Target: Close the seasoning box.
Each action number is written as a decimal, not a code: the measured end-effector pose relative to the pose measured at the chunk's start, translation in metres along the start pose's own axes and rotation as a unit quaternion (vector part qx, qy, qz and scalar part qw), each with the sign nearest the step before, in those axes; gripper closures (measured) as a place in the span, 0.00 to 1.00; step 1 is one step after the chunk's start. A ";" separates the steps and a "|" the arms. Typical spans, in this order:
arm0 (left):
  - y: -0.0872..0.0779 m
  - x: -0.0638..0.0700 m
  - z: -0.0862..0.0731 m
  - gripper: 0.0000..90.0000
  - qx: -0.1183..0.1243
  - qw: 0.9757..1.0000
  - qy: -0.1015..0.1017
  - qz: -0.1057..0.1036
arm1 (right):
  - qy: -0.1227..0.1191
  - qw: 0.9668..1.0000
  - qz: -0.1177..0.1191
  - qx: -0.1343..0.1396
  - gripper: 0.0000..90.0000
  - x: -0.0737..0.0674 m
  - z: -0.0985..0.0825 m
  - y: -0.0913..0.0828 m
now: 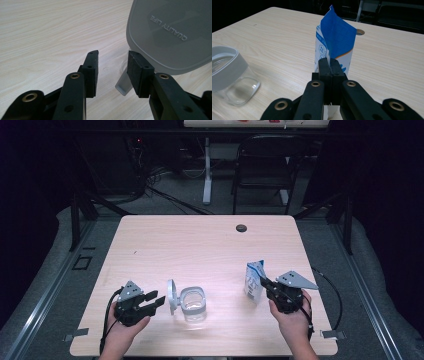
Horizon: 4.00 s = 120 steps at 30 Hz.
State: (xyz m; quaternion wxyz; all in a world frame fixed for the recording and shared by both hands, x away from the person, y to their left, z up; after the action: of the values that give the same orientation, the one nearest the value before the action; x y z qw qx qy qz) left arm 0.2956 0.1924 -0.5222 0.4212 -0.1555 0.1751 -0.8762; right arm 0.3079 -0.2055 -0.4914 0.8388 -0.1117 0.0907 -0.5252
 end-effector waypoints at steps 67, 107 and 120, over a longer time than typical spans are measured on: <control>0.000 -0.007 -0.002 0.66 -0.002 1.000 -0.012 0.002 | 0.065 0.996 0.013 -0.066 0.47 0.031 -0.038 0.027; -0.001 -0.008 -0.002 0.66 -0.003 1.000 -0.012 0.006 | 0.116 0.988 0.039 -0.092 0.42 0.032 -0.055 0.049; 0.000 -0.008 -0.002 0.66 0.003 1.000 -0.013 0.007 | 0.126 0.987 0.036 -0.095 0.41 0.032 -0.062 0.054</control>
State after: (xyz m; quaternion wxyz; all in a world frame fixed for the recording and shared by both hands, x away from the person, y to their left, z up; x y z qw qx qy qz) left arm 0.3001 0.1992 -0.5249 0.4303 -0.1641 0.1684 -0.8715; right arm 0.3519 -0.2174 -0.5673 0.8245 -0.1201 0.2489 -0.4939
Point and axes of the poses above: each handheld gripper's, and its own axes: y roughly forward along the jaws, z roughly out of its top, x roughly to its right, the point moved 3 cm from there along y, roughly forward along the jaws, and after that the axes turned 10 degrees about x, right-handed, at the moved point
